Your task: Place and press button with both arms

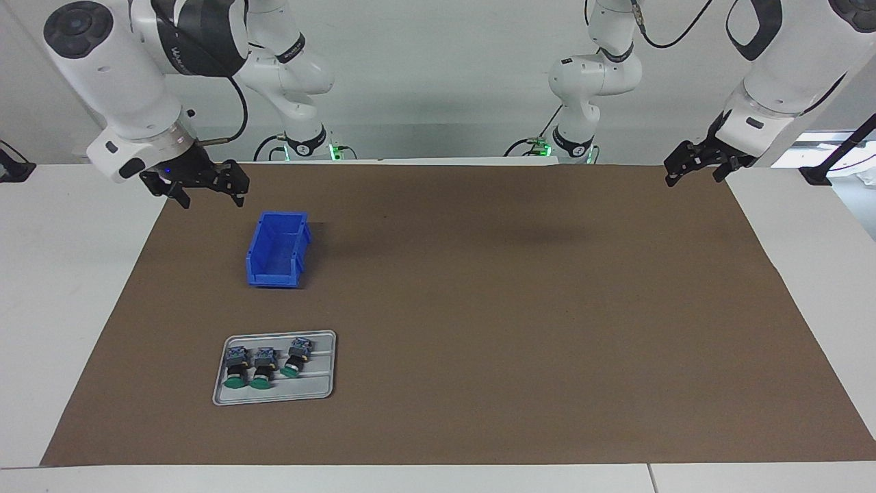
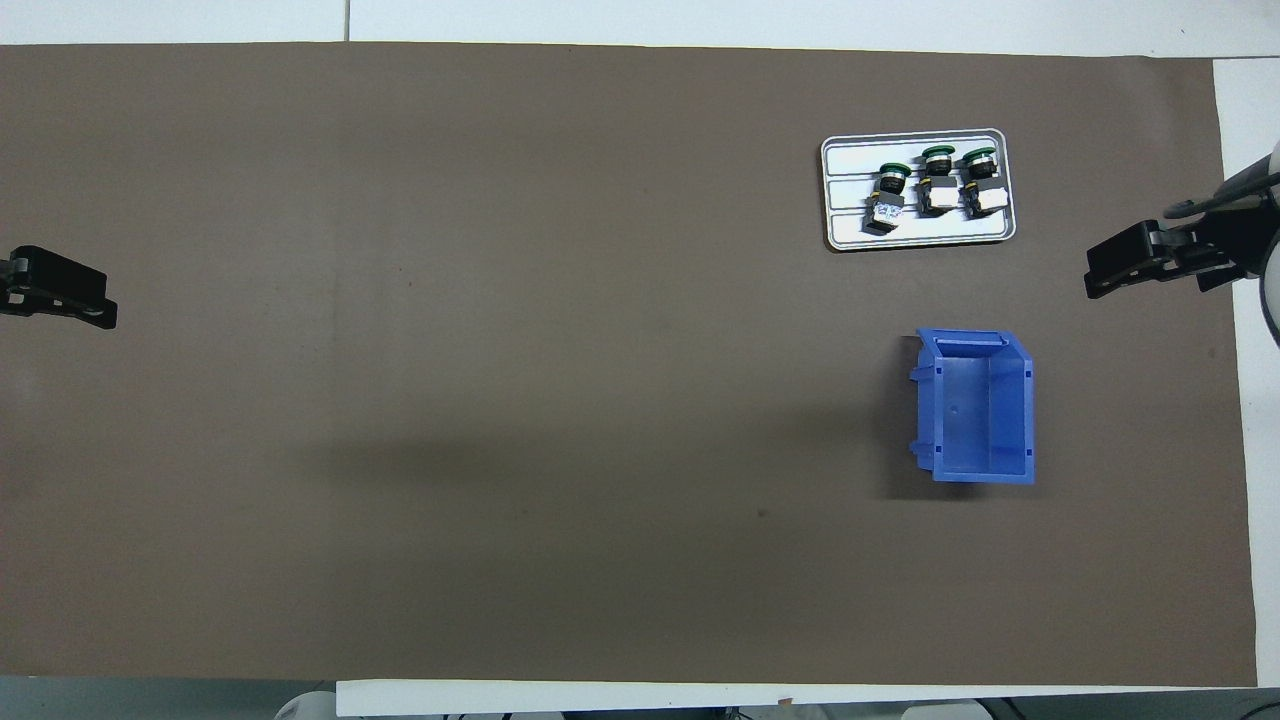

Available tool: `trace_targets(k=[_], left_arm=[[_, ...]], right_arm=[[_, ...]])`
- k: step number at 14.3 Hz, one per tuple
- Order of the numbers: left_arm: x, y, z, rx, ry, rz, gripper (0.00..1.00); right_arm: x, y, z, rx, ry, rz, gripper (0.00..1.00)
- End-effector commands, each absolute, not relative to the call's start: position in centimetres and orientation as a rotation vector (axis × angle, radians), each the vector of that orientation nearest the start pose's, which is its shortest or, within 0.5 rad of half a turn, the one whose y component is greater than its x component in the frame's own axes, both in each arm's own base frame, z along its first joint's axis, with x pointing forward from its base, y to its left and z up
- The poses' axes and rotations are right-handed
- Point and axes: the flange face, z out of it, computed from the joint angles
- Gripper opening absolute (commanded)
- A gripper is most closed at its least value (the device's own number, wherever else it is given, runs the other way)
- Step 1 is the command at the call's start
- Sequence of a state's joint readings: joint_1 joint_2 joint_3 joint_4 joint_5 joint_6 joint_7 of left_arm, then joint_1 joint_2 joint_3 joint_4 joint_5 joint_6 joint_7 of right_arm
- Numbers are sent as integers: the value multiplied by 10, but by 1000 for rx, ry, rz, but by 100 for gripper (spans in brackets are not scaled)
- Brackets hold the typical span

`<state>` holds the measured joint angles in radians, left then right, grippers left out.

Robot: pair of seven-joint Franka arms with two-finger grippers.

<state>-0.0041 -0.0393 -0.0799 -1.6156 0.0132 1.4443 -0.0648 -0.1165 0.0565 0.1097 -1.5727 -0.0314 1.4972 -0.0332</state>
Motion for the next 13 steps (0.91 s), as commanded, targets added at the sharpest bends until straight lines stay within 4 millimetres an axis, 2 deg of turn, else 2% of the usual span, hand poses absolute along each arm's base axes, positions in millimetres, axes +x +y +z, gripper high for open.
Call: trace_targets(k=[1,3,5,6,8,10,13], left_arm=[[519,-42,616,-3090,4,183,100],[519,-40,616,-3091,2,180,100],[519,-40,616,-3091,2,180,100],[519,-40,616,-3092,6,181,100],[519,-40,616,-3091,13,181,100],[519,-41,615,-3091,25,183,100],[520,-43,616,-3092,32,176,100]], right_arm=[[555,-12,585,-3151,-73,194,99],[571,-8,584,-3143,-100,44,99],[597,9,545,-3132,-136,58,99],[612,19,527,-3129,-157,10,99],[643,22,472,-3125,-166,-25,99],[659,31,433,-3115,-189,-28,99],[672,37,407,-3100,-169,-71,92]])
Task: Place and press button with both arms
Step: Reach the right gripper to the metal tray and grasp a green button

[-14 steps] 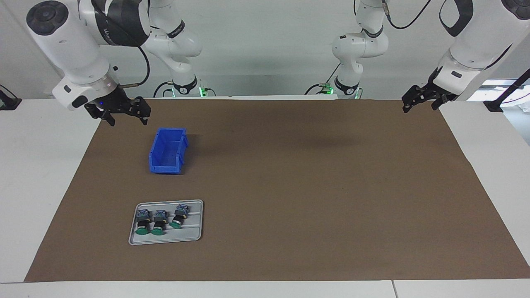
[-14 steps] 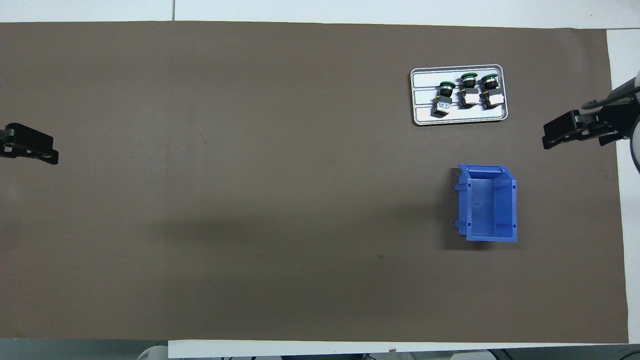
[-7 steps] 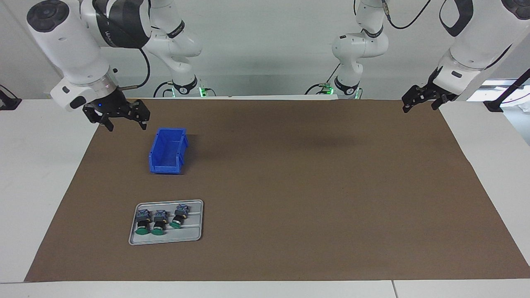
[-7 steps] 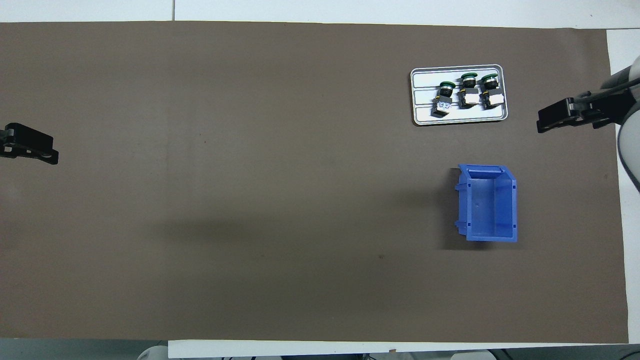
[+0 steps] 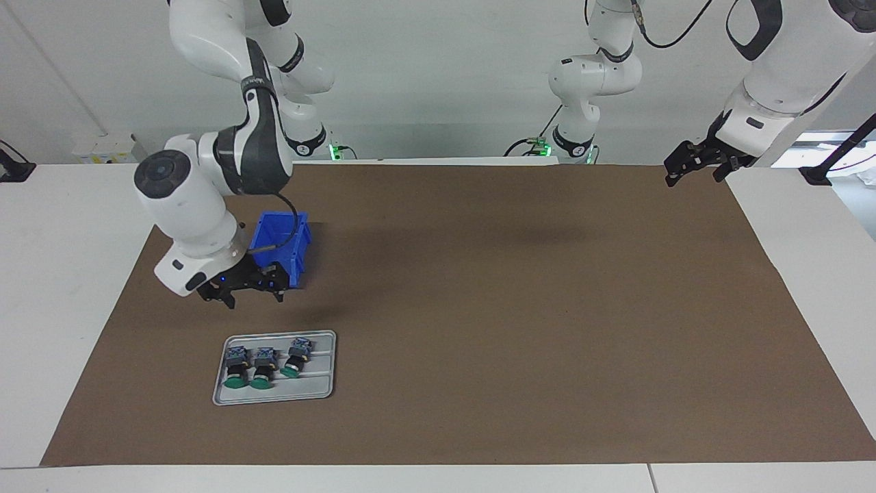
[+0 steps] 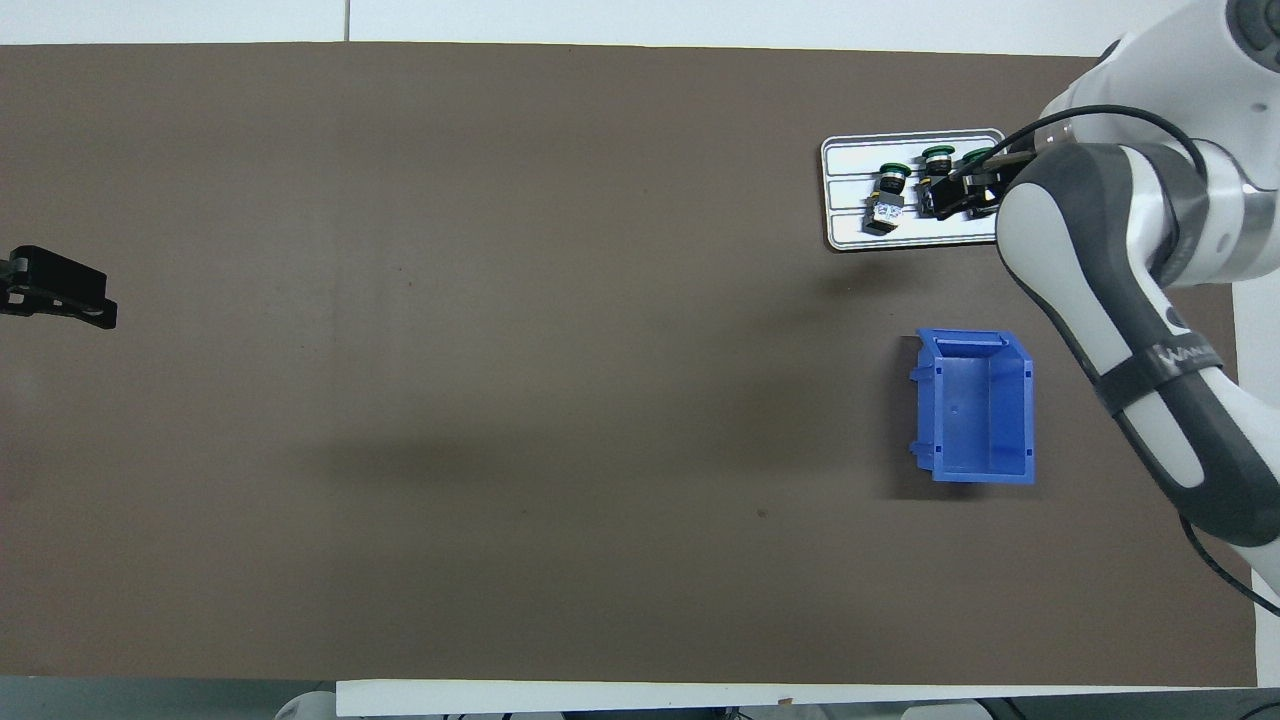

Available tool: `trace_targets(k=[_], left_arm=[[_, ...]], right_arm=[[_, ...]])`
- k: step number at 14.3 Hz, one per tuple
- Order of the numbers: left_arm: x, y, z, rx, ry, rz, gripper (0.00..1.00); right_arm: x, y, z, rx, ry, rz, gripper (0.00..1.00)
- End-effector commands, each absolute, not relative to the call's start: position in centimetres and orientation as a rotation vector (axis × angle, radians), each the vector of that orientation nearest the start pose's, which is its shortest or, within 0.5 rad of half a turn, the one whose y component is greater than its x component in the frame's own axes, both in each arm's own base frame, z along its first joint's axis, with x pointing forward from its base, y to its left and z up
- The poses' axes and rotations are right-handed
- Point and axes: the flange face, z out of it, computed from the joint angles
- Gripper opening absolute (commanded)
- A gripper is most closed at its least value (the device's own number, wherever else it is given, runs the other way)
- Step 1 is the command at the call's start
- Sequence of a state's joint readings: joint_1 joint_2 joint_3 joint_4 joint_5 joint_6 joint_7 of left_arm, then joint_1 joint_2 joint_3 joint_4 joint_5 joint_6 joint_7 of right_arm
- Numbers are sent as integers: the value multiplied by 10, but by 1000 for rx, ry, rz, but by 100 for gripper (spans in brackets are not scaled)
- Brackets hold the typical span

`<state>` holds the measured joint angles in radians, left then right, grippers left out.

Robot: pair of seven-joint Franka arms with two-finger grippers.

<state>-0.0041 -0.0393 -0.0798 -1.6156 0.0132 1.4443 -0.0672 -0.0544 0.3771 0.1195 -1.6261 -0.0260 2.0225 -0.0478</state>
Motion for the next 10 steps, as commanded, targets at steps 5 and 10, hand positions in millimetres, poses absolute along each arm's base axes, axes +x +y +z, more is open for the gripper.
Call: trace_targets(k=[5,10], left_arm=[[517,-41,615,-3092,30,186,100],[516,-44,613,-3091,37,188,100]], right_arm=[[684,79,369,-3108,-96,-39,88],[694,80,334,-3141,-139,-76,86]])
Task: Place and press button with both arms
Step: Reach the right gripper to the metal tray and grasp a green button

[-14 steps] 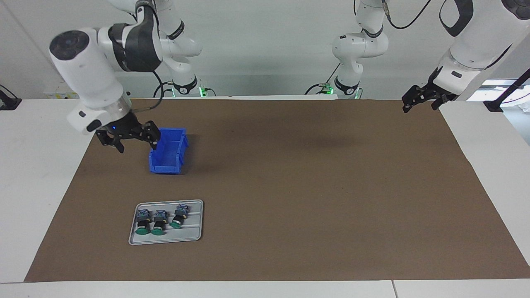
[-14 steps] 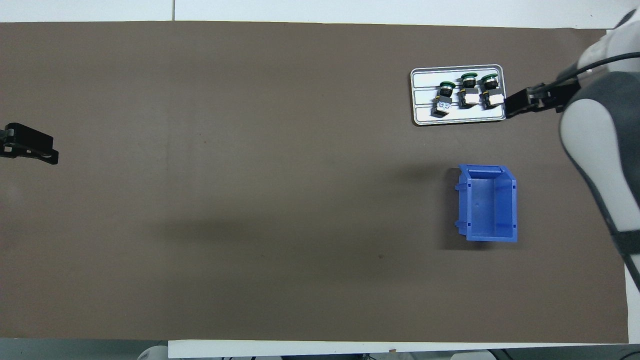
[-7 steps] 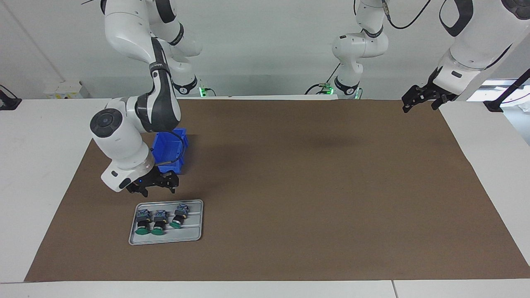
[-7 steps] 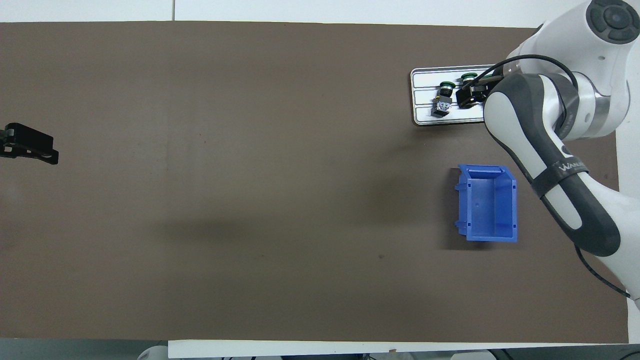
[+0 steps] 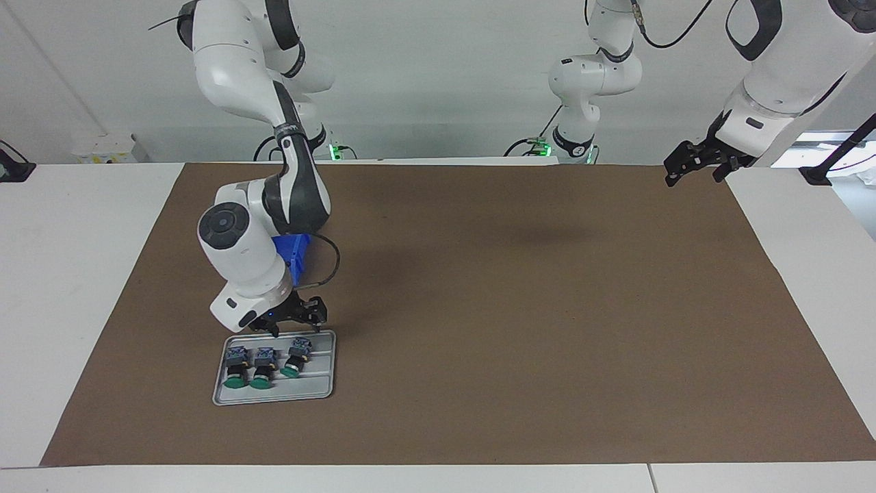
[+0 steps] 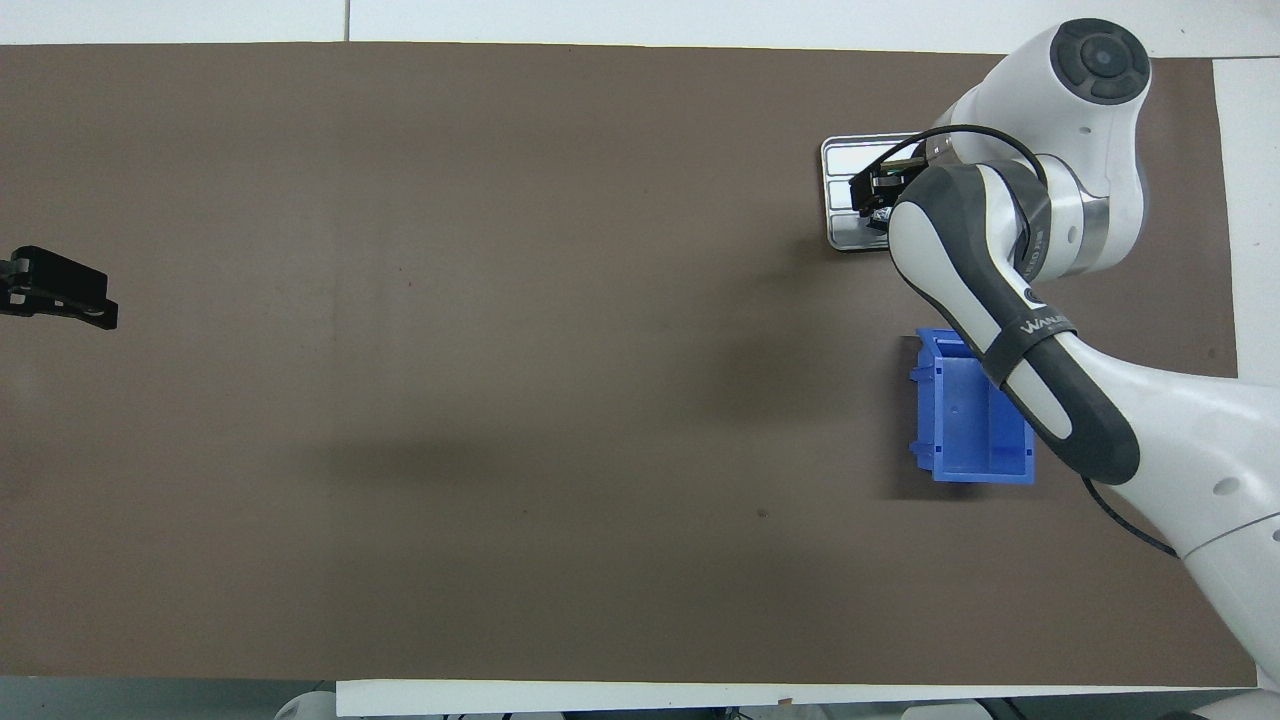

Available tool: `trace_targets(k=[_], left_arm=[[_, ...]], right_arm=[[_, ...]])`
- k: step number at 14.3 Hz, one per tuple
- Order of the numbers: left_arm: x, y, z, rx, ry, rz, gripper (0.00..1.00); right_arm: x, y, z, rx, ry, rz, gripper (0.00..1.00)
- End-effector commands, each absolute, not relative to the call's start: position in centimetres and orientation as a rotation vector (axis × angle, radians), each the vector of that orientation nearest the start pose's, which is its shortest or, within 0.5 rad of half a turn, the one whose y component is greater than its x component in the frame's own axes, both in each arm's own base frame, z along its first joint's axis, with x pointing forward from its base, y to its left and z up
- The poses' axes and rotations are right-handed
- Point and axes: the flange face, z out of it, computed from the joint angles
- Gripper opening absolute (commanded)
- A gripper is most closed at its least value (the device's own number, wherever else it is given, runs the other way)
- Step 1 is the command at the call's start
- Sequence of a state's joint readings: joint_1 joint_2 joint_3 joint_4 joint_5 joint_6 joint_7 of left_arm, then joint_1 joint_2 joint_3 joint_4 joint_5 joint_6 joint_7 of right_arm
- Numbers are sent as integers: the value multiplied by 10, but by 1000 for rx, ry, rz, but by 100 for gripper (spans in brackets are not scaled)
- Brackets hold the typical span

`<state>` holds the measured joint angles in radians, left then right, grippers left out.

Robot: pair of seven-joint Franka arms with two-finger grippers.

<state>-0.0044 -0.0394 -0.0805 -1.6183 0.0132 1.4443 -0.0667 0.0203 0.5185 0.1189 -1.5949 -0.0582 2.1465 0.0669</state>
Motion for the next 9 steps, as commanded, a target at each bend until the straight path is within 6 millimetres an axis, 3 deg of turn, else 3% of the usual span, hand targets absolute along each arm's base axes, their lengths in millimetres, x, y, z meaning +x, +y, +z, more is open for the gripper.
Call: trace_targets(k=[1,9], left_arm=[[516,-44,614,-3091,37,186,100],[516,-46,614,-3091,44,188,100]], right_arm=[[694,77,334,-3139,-128,-83,85],[700,83,311,-3118,-18,-119,81]])
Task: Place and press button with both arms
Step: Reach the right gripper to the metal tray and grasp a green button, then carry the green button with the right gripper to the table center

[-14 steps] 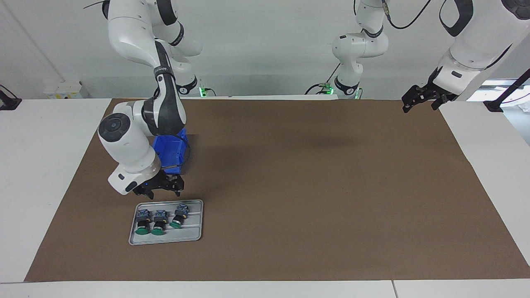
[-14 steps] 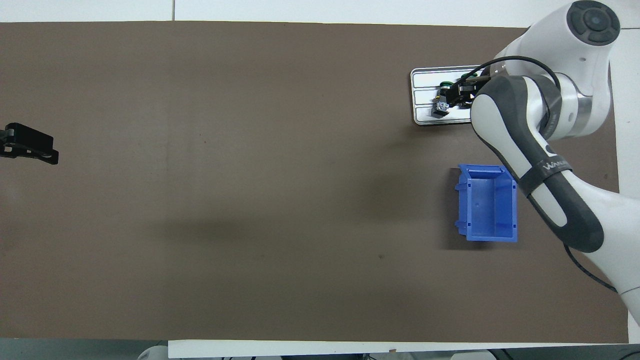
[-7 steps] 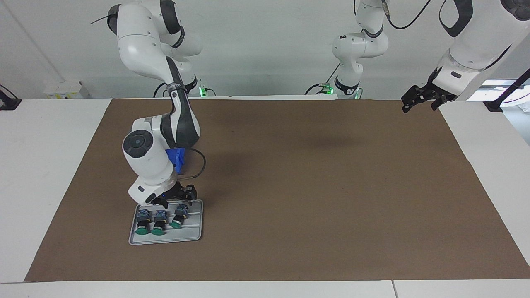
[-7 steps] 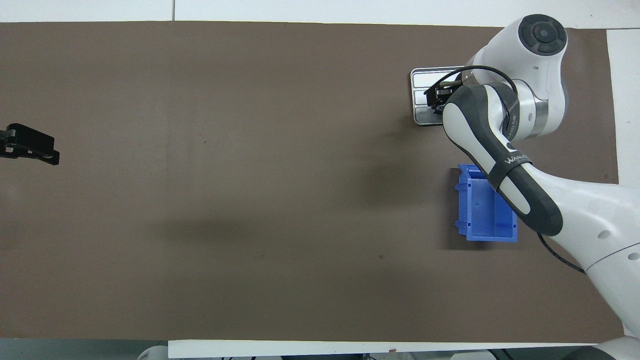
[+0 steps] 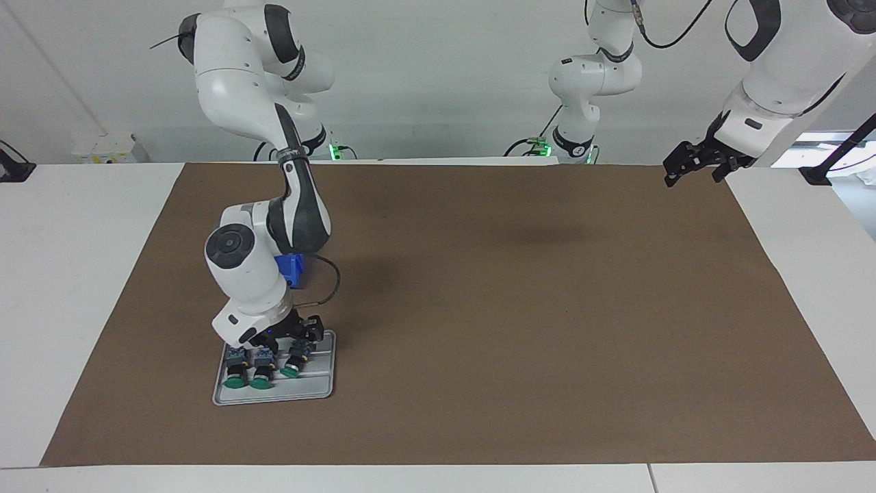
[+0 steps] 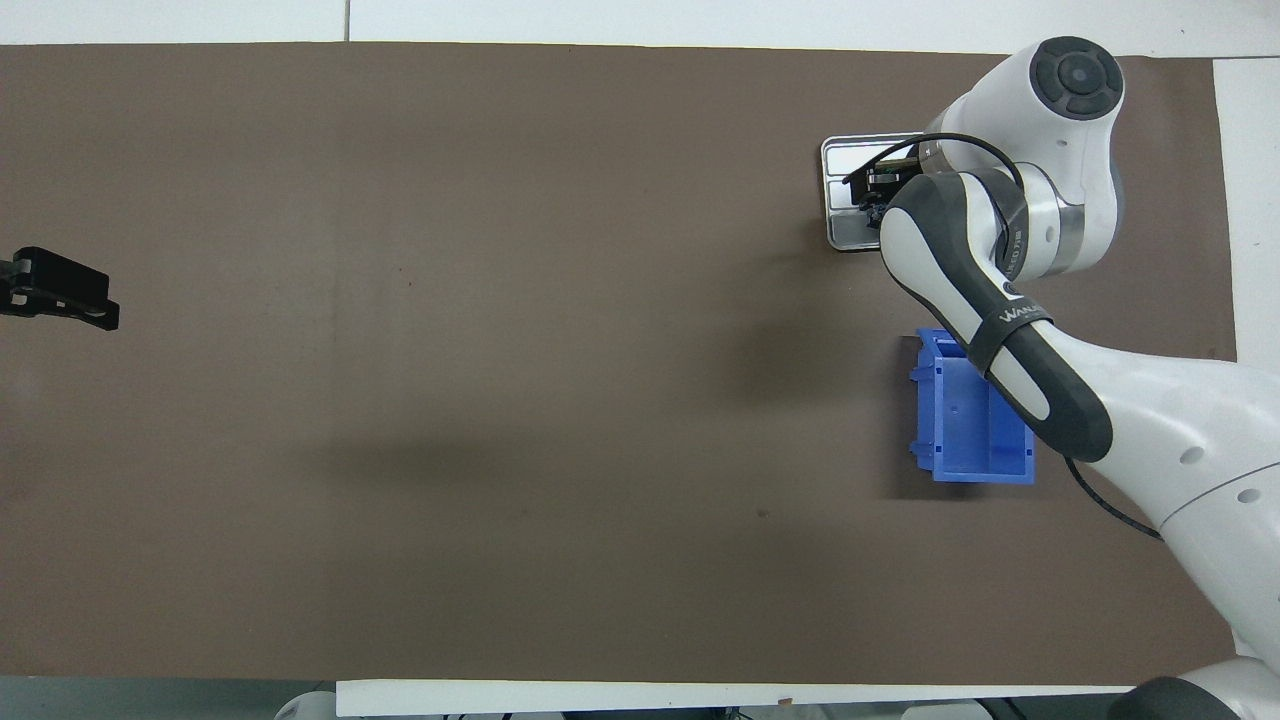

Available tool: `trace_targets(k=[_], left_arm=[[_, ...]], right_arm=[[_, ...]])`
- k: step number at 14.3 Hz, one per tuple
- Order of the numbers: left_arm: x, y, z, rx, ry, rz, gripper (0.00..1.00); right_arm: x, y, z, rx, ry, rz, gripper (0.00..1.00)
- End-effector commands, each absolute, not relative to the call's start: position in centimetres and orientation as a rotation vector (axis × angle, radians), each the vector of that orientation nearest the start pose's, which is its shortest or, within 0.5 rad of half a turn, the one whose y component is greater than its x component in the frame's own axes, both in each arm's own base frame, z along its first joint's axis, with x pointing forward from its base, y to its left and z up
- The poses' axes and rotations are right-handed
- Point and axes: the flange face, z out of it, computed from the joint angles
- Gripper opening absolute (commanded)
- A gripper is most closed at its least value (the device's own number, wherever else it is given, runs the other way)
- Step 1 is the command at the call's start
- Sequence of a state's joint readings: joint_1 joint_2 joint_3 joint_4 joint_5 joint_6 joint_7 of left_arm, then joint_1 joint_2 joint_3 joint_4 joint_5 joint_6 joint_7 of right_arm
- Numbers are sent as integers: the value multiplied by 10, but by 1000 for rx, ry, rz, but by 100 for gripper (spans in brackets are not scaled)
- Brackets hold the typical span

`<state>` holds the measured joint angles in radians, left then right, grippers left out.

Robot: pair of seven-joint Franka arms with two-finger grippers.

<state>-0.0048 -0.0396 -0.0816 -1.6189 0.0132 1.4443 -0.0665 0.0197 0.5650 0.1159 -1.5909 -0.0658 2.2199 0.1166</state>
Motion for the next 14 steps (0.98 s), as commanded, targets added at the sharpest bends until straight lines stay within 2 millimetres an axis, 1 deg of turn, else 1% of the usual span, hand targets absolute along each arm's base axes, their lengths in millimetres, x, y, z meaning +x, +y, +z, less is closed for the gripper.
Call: trace_targets(k=[1,5,7,8,9,10,11,13,14], left_arm=[[516,-46,614,-3091,44,188,100],[516,-45,614,-3091,42,186,100],[516,-45,613,-3091,42,190,100],[516,-45,613,-3091,42,190,100],[516,-45,614,-3089,44,188,100],[516,-45,613,-3091,44,190,100],[516,-45,613,-3091,47,190,100],[516,-46,613,-3091,49,190,100],[516,-46,613,-3089,49,190,100]], right_arm=[[700,84,311,-3118,-16,-119,81],[698,84,306,-3116,-11,-106,81],[697,82,306,-3120,-8,-95,80],[697,84,306,-3118,-11,-95,80],[696,84,303,-3119,-12,-88,77],[694,84,301,-3120,-13,-81,72],[694,84,301,-3120,-12,-76,65],[693,82,301,-3123,-12,-67,33],[693,82,300,-3124,-15,-62,15]])
